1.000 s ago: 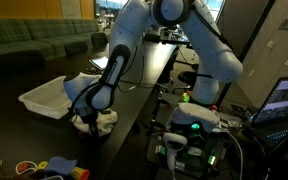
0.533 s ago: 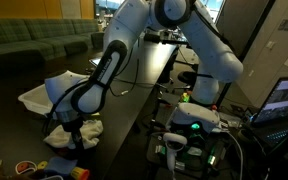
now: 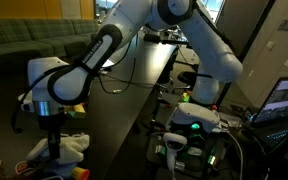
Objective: Pick up the white towel on the left, push the items in front of the white storage bin to the left, put the towel in the storage bin
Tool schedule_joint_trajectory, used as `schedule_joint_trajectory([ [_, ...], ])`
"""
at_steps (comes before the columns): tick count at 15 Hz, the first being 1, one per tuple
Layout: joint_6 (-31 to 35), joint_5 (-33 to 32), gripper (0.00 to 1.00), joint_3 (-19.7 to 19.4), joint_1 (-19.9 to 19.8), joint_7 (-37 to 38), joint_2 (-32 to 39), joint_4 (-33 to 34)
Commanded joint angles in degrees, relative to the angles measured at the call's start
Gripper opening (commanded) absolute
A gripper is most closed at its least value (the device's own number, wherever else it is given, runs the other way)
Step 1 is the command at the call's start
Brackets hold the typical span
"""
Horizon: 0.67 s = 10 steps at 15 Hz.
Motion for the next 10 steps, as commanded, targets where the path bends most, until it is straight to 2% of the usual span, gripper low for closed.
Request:
schedule_joint_trajectory([
  [1, 0.24, 4.90, 0.04, 2.49, -3.56, -2.65, -4.01, -1.04],
  [6, 1.71, 11.81, 0.03, 3.63, -9.64, -5.35, -12.39, -6.37],
  [10, 3.52, 19.75, 0.03, 2.79, -15.82, -7.79, -20.81, -13.54],
])
